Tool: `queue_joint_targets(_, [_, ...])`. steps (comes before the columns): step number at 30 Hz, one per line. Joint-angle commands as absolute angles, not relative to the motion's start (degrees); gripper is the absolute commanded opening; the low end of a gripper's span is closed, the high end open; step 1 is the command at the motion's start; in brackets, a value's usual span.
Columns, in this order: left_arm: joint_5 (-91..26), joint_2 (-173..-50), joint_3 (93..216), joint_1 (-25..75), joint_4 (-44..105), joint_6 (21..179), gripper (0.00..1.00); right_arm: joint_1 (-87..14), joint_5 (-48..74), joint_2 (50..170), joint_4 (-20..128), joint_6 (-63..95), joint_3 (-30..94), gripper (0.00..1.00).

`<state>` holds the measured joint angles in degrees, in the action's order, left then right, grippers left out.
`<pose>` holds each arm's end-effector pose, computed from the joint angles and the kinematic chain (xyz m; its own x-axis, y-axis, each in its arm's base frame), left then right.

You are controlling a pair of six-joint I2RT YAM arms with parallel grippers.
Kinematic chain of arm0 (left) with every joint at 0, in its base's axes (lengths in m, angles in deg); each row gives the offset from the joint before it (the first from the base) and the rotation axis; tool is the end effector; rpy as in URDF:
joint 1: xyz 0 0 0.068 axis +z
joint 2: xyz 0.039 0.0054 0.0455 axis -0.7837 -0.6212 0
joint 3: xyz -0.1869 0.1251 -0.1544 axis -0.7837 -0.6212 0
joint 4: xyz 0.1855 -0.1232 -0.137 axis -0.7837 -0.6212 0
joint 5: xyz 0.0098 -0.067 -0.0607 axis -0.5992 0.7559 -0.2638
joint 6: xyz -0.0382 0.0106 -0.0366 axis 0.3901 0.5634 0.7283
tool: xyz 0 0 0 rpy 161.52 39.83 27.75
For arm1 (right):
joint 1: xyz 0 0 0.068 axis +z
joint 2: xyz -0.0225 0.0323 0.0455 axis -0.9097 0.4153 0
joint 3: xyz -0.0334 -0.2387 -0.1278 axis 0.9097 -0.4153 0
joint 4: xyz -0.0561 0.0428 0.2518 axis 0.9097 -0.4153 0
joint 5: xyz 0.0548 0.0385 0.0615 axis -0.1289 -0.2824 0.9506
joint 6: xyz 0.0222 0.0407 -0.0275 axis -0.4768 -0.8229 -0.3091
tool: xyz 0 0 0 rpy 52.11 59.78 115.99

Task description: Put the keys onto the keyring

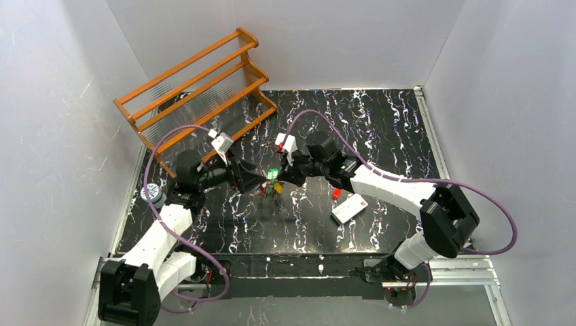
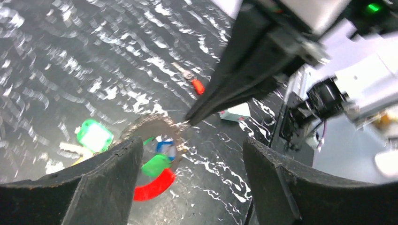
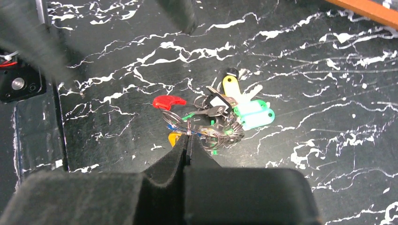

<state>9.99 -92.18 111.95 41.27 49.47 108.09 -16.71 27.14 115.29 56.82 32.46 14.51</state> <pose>0.2070 -0.0658 0.2668 -0.3858 -0.1478 -0.9106 0.7894 0.4581 -0.4088 0.2168 0.2674 0.2678 -0.1323 -0.3830 -0.9142 -0.9536 0.3010 0.0119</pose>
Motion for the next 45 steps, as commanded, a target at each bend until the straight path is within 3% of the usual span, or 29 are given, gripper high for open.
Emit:
queue_joint_targets(1, [14.5, -84.5, 109.3, 34.8, 57.6, 95.2, 0.75, -17.0, 33.0, 111.2, 63.5, 35.9, 13.2, 0.01])
queue_joint_targets(4, [12.7, -81.5, 107.6, 31.6, 57.7, 88.8, 0.72, -16.9, 34.8, 109.9, 65.5, 37.0, 11.8, 0.01])
queue_joint_targets(14, [15.2, -78.7, 103.0, 30.9, 57.6, 73.8, 0.46, -17.0, 41.1, 106.8, 67.7, 40.7, 9.1, 0.01])
queue_joint_targets(23, [13.1, -80.8, 104.1, 30.8, 54.1, 72.1, 0.40, -17.0, 47.6, 107.9, 67.1, 42.0, 9.4, 0.01])
queue_joint_targets(26, [13.3, -81.7, 105.0, 30.8, 52.1, 70.7, 0.34, -16.9, 48.3, 108.5, 66.6, 42.1, 9.8, 0.01])
queue_joint_targets(36, [14.1, -83.3, 105.6, 29.4, 51.7, 71.0, 0.31, -16.9, 49.5, 109.8, 66.3, 40.8, 10.9, 0.01])
queue_joint_targets(45, [13.9, -84.9, 106.5, 28.5, 51.7, 71.8, 0.21, -16.7, 50.0, 110.4, 66.2, 39.9, 11.4, 0.01])
